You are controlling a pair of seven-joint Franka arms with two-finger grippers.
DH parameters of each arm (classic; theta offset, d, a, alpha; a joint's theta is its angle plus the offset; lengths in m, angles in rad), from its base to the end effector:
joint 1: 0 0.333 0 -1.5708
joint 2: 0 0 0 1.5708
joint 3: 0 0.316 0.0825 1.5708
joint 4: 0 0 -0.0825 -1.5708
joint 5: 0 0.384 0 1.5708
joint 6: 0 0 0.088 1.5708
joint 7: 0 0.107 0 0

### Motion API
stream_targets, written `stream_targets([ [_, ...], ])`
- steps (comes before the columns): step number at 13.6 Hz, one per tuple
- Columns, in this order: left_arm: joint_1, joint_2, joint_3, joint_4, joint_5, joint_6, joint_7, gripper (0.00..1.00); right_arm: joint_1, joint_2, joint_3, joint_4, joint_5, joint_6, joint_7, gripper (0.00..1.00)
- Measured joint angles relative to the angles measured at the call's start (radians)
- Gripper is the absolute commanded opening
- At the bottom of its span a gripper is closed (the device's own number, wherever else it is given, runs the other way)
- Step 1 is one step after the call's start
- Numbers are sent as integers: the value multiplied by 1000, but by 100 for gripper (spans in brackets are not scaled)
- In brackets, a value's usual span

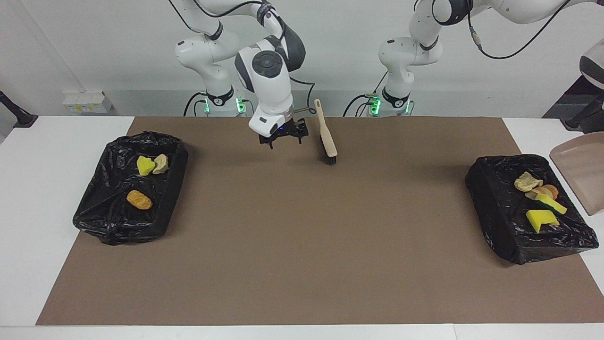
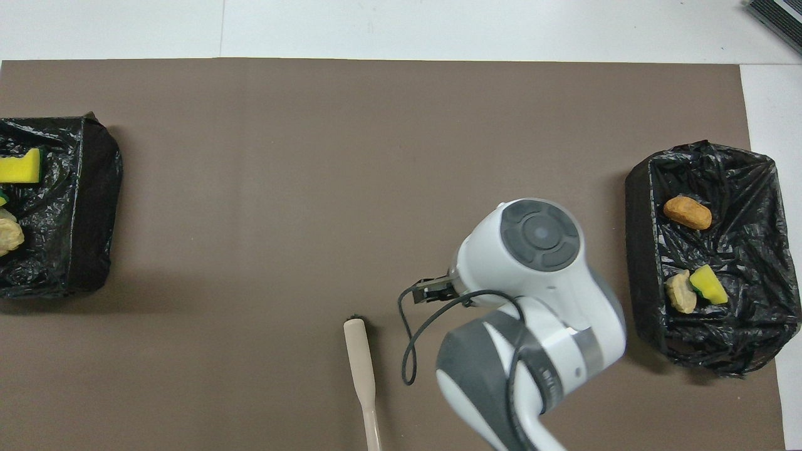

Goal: Sweep and dump trash in bin

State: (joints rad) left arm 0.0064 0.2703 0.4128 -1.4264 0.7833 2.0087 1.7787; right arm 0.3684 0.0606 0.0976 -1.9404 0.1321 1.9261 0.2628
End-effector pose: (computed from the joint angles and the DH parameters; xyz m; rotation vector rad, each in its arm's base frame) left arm 0.6090 0.2753 0.6091 -1.6242 1.7051 0.7909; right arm 0.5009 0.2613 0.4457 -3.0347 -0.2320 0.1759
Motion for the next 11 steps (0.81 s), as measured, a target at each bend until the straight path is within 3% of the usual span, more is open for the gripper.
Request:
stream_targets([
  [4, -19, -54, -142, -17, -32, -178, -18, 0, -170, 1, -3, 28, -3, 1, -177, 100],
  [7, -29, -66, -206, -54, -221, -244, -93, 0, -252, -3, -4, 50, -19, -5, -182, 100],
  [11, -29, -72, -335, -130, -365, -297, -434, 0, -343, -18, -15, 104, -120, -32, -187, 100],
])
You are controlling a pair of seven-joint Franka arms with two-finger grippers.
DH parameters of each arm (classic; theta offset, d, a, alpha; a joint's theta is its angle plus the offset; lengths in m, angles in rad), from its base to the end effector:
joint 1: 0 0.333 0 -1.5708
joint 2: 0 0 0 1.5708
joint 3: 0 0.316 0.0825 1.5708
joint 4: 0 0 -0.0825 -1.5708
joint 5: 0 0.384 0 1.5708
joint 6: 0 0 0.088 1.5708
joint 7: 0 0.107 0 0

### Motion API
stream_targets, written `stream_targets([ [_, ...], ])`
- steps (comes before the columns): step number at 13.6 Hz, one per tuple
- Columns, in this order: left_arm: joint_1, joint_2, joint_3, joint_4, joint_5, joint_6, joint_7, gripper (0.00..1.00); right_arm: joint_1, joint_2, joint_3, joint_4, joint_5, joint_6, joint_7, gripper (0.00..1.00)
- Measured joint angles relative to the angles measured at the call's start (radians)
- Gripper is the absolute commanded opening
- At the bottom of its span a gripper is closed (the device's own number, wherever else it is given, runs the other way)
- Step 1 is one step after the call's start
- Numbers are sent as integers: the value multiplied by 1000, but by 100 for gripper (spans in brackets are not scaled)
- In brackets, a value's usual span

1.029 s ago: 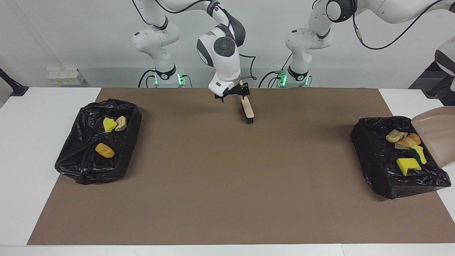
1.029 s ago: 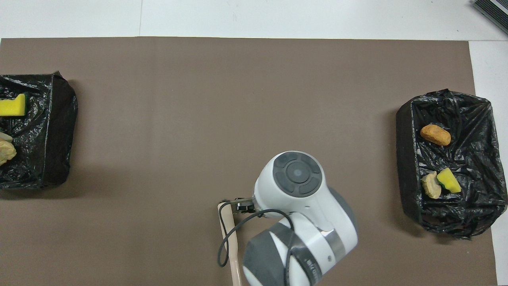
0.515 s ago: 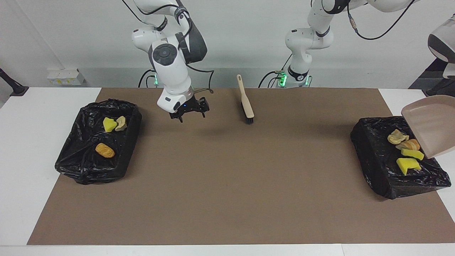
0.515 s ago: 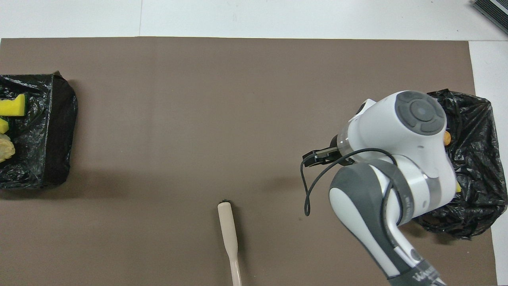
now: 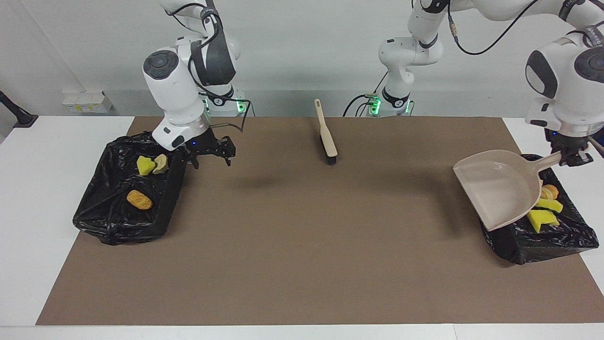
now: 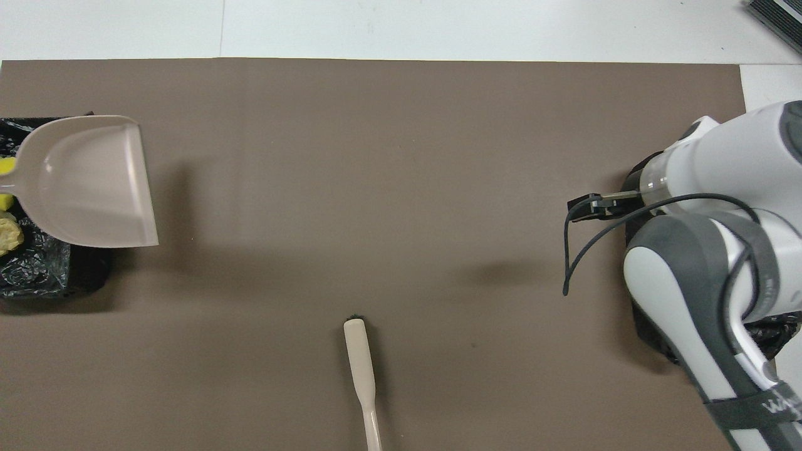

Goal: Sweep and dump trash in bin
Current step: 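Bring the empty dustpan back to the table center with the left gripper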

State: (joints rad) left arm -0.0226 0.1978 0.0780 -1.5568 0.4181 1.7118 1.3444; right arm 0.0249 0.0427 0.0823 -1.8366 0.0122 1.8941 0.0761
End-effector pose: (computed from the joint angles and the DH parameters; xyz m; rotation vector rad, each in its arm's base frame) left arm 0.6175 0.0683 0.5357 -2.1848 1.7645 0.4387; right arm 0.5730 0.0619 0.5016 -3.1248 -0.0425 -0.0211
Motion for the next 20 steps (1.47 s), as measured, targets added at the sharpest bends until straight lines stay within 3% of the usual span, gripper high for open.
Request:
stream_targets([
  [4, -2, -3, -122, -78, -145, -5, -446, 0, -32, -4, -75, 100, -22, -87, -7, 100],
  [8, -10, -1, -320, -156, -228, 6, -951, 0, -113, -6, -82, 204, -22, -195, -32, 100],
  [13, -54, 27, -508, -243, -375, 198, -1585, 0, -114, -7, -111, 248, -22, -265, -32, 100],
  [16, -91, 73, -605, -257, -397, 289, -1778, 0, -114, -12, -136, 248, -22, -273, -32, 100],
  [20, -183, 97, -614, -275, -398, 341, -1892, 0, -115, -20, -152, 240, -22, -282, -32, 100],
])
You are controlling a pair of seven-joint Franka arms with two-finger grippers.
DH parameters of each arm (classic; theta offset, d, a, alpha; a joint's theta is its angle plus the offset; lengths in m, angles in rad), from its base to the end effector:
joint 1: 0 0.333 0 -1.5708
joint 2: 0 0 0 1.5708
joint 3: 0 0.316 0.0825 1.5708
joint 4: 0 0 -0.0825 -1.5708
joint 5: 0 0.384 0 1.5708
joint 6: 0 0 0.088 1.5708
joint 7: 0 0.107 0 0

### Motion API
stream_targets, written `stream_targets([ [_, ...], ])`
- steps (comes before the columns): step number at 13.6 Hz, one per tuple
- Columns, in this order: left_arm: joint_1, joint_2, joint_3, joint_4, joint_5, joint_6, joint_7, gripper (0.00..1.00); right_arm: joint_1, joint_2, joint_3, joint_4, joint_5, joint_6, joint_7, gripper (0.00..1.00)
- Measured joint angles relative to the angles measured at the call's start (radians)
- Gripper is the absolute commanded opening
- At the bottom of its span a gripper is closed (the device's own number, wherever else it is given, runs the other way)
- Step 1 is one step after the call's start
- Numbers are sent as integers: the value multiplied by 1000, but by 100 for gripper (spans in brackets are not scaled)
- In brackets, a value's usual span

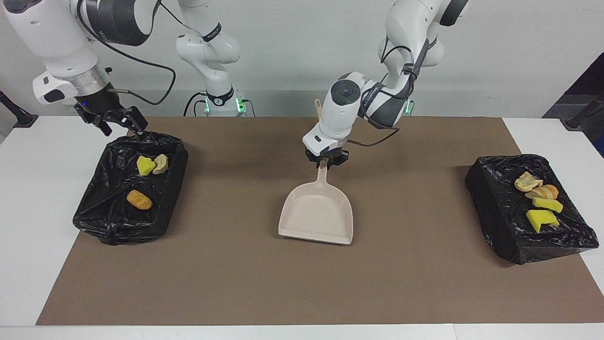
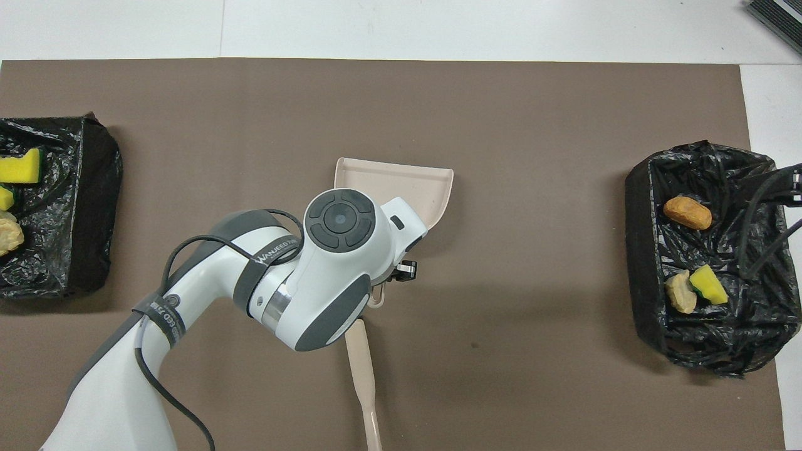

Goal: Sweep and dump trash in bin
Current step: 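Bring the empty dustpan back to the table center with the left gripper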

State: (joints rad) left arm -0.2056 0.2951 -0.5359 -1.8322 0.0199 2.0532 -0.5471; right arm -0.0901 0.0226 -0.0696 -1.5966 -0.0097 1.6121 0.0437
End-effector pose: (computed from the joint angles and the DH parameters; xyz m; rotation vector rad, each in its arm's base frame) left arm 0.4704 -0.4018 0.3890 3.0382 -0.2854 -0.1609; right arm 0.5571 -0.0903 0.6033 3.1146 -0.3172 -0.0120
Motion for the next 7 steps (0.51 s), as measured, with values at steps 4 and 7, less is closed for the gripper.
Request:
stream_targets([
  [4, -18, 0, 0, -23, 0, 0, -78, 69, 3, -11, 3, -14, 0, 0, 0, 100],
  [7, -24, -2, 0, -25, 0, -7, -90, 100, 6, -14, 19, -16, 2, -11, 0, 100],
])
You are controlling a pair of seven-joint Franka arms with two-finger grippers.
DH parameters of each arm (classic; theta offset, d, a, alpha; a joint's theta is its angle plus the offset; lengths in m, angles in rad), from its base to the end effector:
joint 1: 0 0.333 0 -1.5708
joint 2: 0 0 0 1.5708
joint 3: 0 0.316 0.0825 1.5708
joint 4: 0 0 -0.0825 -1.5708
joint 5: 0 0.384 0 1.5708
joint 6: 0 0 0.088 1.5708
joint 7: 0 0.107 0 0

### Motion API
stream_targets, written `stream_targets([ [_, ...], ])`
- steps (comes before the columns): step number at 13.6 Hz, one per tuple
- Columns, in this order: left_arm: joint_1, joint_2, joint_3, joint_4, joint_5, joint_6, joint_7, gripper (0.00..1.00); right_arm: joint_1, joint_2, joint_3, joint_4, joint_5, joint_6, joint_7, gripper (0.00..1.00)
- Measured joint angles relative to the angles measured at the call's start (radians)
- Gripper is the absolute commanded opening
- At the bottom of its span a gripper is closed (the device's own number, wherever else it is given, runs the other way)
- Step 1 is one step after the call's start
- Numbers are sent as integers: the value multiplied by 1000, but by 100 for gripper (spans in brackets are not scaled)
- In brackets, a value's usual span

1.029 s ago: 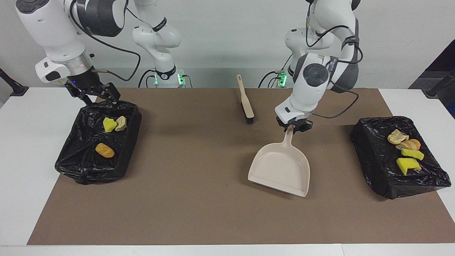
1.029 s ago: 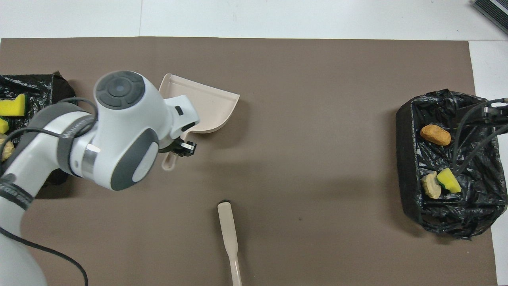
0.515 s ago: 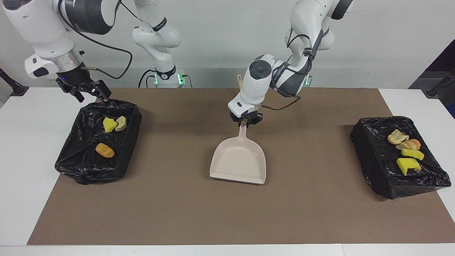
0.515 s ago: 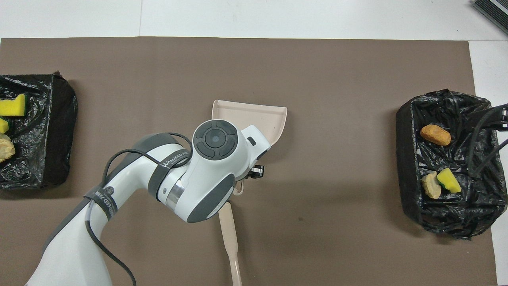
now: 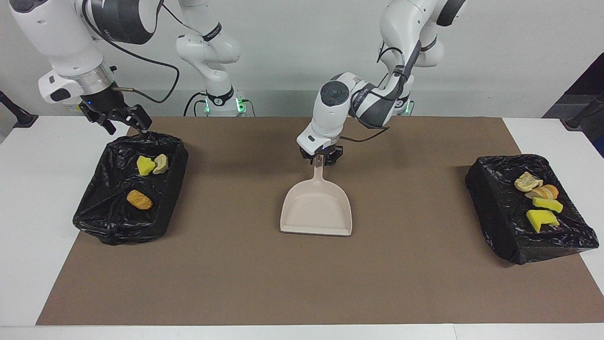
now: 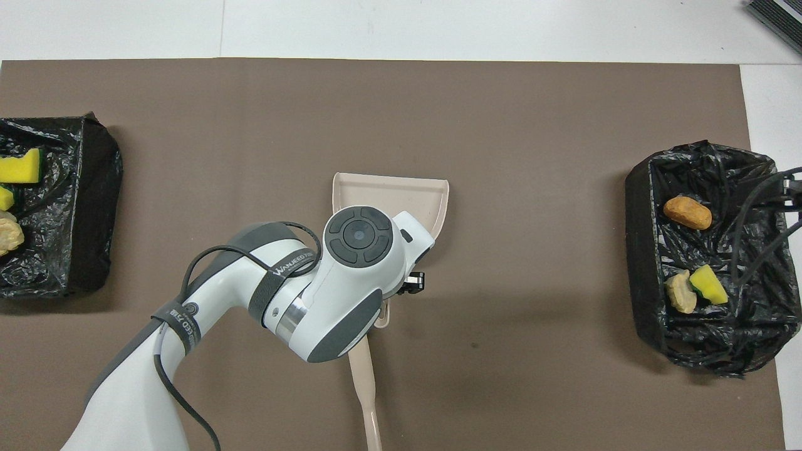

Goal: Sweep and dump trash in bin

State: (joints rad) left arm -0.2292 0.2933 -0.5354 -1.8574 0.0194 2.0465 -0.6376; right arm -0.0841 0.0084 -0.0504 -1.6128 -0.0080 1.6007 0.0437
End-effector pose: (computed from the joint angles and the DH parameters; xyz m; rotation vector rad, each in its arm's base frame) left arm 0.4548 -0.4094 0.3780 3.0691 -0.1879 -0.2049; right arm 0.5535 -0.0756 0.6026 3.1216 -0.2784 -0.0327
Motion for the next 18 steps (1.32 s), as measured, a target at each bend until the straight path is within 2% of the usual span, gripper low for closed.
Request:
stream_targets([
  [3, 7, -27, 26, 1, 1, -82, 0, 100, 2, 0, 40, 0, 0, -19, -6, 100],
  [5, 17, -70, 97, 3, 1, -121, 52, 100, 6, 0, 64, 0, 0, -21, -12, 100],
  [7, 26, -137, 203, 6, 2, -188, 195, 100, 25, 0, 72, 0, 0, -21, -12, 100],
  [11, 40, -293, 464, 19, -1, -303, 602, 100, 31, 0, 74, 0, 0, -29, -12, 100],
  [13, 45, -339, 554, 73, -2, -378, 731, 100, 31, -1, 74, 0, 0, -33, -12, 100],
  [18, 120, -343, 567, 290, -22, -577, 793, 100, 31, -2, 75, 0, 0, -37, -12, 100],
])
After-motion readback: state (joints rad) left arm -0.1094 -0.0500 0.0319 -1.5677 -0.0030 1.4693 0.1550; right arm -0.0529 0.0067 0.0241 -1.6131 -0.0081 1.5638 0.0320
